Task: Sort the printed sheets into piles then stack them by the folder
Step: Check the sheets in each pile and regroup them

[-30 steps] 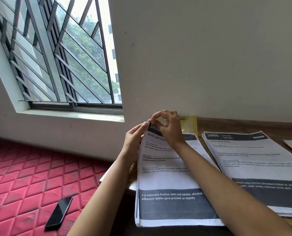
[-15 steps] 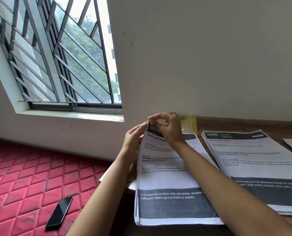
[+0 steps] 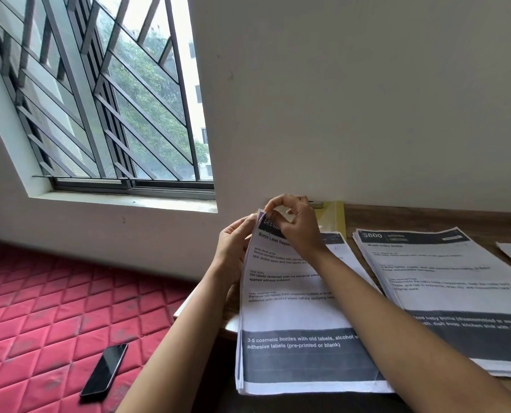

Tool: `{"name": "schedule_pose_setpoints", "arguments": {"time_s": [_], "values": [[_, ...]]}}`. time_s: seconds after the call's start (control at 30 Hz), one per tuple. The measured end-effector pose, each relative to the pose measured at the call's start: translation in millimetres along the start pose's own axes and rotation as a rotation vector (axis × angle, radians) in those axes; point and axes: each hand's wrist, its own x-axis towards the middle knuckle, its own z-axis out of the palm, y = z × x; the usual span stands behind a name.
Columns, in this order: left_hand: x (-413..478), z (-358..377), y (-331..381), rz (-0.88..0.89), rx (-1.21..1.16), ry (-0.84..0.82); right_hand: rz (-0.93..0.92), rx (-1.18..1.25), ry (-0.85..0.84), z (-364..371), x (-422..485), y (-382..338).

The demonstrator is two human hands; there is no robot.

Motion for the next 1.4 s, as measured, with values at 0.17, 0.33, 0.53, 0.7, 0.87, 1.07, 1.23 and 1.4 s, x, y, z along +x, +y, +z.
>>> {"name": "schedule_pose_setpoints", "arguments": {"time_s": [0.17,0.33,0.53,0.7,0.87,1.07,1.23,1.4], "values": [[-2.3,2.1,1.1,0.021,-0.028,-0.003,0.004,-0.001,-0.02,1.8,0.3,1.2],[-3.4,3.0,2.2,0.039,-0.044,-0.005,-0.018,-0.01,-0.019,4.2,0.6,-0.1],[-2.4,1.2,1.0,0.069,-0.018,-0.024,0.015,0.016,-0.01,4.8,0.7,-2.3],[0.8,0.7,-2.0,0.096,-0.021,-0.004,0.07,-0.001,-0.025,4.4,4.1,-0.3],[2.7,0.8,-7.1,0.221,0.144,0.081,0.109,0.01,-0.046,5.8,5.7,0.8],[7.8,-8.9,-16.0,0.508,0.784,0.162,0.163,0.101,-0.072,4.0,4.3,-5.8],[8.6,-10.0,-17.7,0.558,0.834,0.172,0.202,0.143,-0.076,7.6,2.3,-8.3],[9.2,-9.7,-16.6,0.534,0.858,0.229,0.256,0.159,-0.056,10.0,4.3,-8.6]]}}
